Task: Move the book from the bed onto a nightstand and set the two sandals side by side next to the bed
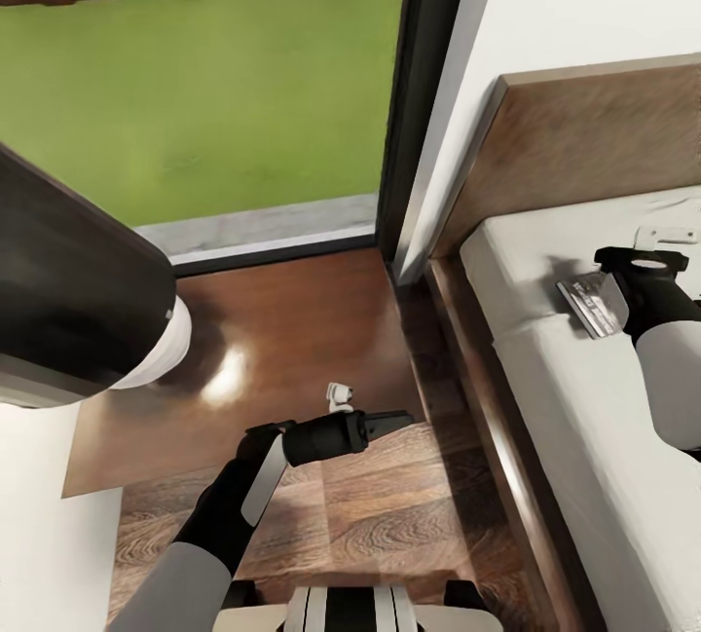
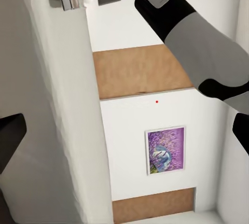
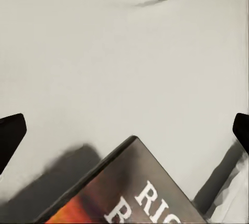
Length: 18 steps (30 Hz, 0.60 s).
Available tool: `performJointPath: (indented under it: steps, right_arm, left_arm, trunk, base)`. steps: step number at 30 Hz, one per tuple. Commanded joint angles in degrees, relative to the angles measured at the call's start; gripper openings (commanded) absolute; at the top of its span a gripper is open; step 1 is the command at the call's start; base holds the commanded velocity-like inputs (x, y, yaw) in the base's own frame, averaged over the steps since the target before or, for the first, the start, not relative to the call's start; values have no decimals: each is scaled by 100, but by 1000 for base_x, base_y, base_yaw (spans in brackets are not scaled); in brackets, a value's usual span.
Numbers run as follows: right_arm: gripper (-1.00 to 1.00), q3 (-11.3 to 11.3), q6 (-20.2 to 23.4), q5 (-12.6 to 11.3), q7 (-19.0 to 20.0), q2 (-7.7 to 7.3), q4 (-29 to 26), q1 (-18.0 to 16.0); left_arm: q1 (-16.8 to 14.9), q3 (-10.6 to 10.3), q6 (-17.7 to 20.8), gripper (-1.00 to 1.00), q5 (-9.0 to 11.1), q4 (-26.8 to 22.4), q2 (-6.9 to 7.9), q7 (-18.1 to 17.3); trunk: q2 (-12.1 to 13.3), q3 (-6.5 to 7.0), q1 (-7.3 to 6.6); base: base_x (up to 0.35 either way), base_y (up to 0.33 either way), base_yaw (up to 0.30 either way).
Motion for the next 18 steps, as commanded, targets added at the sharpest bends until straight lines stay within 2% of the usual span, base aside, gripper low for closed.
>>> performJointPath:
  steps: [1, 6, 18]
  right_arm:
    - [100, -24, 35, 54, 3, 3, -75, -2]
    - [100, -31, 35, 53, 4, 3, -310, -2]
    - [100, -32, 35, 53, 3, 3, -343, -2]
  left_arm:
    - [-3, -4, 51, 100, 32, 2, 0, -1]
    - [-4, -4, 51, 100, 32, 3, 0, -1]
    - [-4, -4, 51, 100, 32, 1, 0, -1]
  trunk:
    - [40, 16, -23]
    - [241, 106, -133]
    - [722, 322, -396]
  base:
    - [0, 0, -9]
    - [0, 0, -97]
    - [0, 0, -281]
